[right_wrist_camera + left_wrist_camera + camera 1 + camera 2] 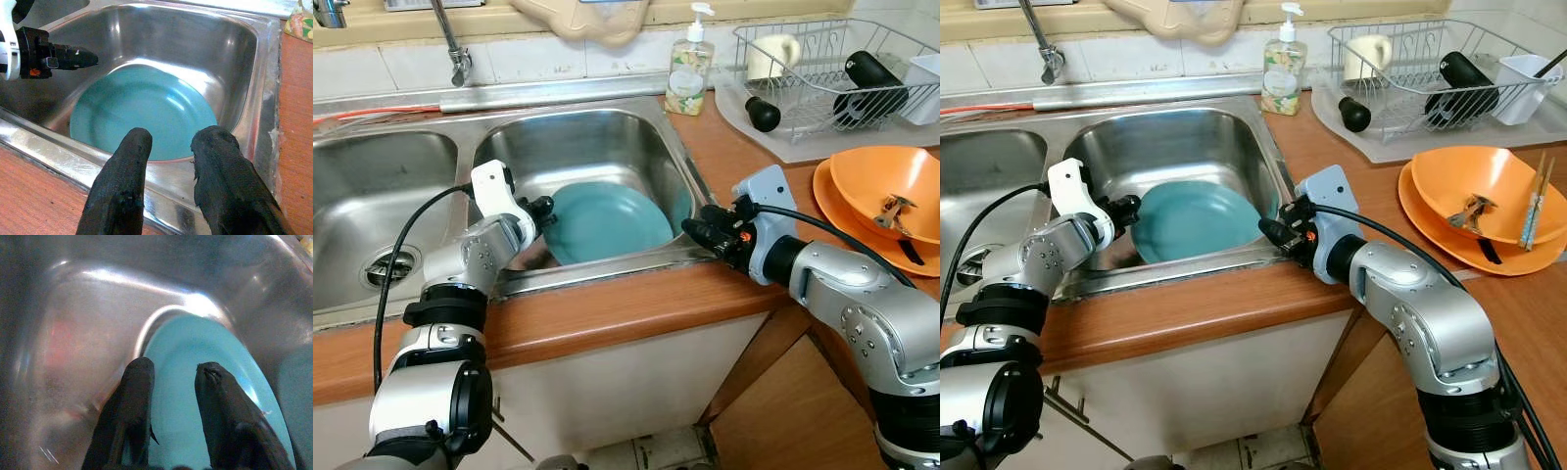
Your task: Kitchen organization
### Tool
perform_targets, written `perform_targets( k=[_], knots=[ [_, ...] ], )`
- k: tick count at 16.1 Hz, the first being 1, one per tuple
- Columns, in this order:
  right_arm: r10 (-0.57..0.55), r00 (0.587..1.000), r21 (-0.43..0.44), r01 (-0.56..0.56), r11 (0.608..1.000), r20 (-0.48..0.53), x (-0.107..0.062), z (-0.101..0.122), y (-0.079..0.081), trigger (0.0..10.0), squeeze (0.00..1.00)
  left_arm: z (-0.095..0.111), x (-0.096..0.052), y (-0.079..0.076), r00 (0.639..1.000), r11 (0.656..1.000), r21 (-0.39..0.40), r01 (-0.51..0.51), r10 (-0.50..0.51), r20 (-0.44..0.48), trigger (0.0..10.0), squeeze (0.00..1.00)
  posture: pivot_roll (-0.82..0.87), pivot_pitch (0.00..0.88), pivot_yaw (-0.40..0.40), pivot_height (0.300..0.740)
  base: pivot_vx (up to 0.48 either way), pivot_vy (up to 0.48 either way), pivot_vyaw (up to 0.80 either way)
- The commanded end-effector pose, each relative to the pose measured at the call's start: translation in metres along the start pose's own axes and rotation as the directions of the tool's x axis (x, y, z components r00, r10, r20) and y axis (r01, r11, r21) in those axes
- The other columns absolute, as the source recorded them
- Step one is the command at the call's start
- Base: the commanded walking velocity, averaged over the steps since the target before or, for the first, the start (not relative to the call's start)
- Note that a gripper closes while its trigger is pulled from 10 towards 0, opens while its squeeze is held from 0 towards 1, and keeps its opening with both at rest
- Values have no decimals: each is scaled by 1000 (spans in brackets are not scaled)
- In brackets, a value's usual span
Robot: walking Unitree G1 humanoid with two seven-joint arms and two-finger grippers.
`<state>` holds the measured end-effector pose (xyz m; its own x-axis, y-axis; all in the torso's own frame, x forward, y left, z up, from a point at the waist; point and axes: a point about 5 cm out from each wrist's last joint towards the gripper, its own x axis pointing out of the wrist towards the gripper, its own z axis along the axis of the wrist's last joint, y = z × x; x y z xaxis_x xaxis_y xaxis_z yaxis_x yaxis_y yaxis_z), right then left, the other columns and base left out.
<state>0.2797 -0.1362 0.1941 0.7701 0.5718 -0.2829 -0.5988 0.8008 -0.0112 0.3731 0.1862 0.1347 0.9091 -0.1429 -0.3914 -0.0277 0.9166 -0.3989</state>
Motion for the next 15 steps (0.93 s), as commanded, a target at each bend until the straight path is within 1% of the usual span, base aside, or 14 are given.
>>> perform_targets(
  k=[1,2,3,4,5,6,7,9,10,11,13,14,15],
  knots=[
    [-3,1000,-16,3,1000,4,-2,1,1,10000,0,5,0,-1,1000,1000,25,2,-2,10,10000,1000,-39,0,47,740,0,0,0],
    [-46,999,-15,47,999,12,-1,2,-3,10000,0,8,-3,3,999,997,75,-2,-1,42,10000,1000,-38,0,45,740,0,0,0],
    [-151,988,-23,152,988,32,2,5,-13,10000,706,15,-14,8,991,977,215,-14,-16,136,10000,1000,-42,0,45,740,0,0,0],
    [-187,981,-27,189,982,41,2,7,-17,10000,706,18,-19,8,986,963,269,-18,-27,164,10000,1000,-42,0,45,740,0,0,0],
    [-189,981,-27,190,981,42,2,7,-17,10000,706,18,-19,9,986,962,272,-18,-28,164,10000,1000,-42,0,45,740,0,0,0],
    [-206,977,-18,207,978,54,3,8,-17,10000,1000,20,-22,8,981,954,299,-16,-43,191,10000,1000,-39,0,43,740,0,0,0],
    [-229,971,-7,230,973,67,4,10,-18,10000,1000,22,-27,8,973,942,335,-13,-66,223,10000,1000,-39,0,43,740,0,0,0],
    [-239,968,-5,240,971,72,5,10,-19,10000,1000,22,-30,7,970,937,349,-13,-74,233,10000,1000,-39,0,43,740,0,0,0],
    [-386,920,-31,388,921,70,10,9,-24,10000,1000,18,-56,-5,919,886,457,76,-239,312,10000,0,-33,0,28,740,0,0,0],
    [-401,913,-34,404,914,70,10,9,-24,10000,1000,18,-59,-7,912,879,470,85,-259,318,10000,0,-33,0,28,740,0,0,0],
    [-403,913,-34,406,913,71,10,9,-24,10000,1000,18,-59,-7,912,878,471,85,-259,319,10000,0,-33,0,28,740,0,0,0],
    [-486,872,-89,489,868,50,11,2,-32,10000,1000,6,-76,-19,879,813,557,171,-381,287,10000,0,-20,0,16,740,0,0,0],
    [-525,850,-113,527,842,45,11,-1,-37,10000,1000,-2,-84,-25,860,779,588,218,-438,262,10000,0,-20,0,16,740,0,0,0]
  ],
)
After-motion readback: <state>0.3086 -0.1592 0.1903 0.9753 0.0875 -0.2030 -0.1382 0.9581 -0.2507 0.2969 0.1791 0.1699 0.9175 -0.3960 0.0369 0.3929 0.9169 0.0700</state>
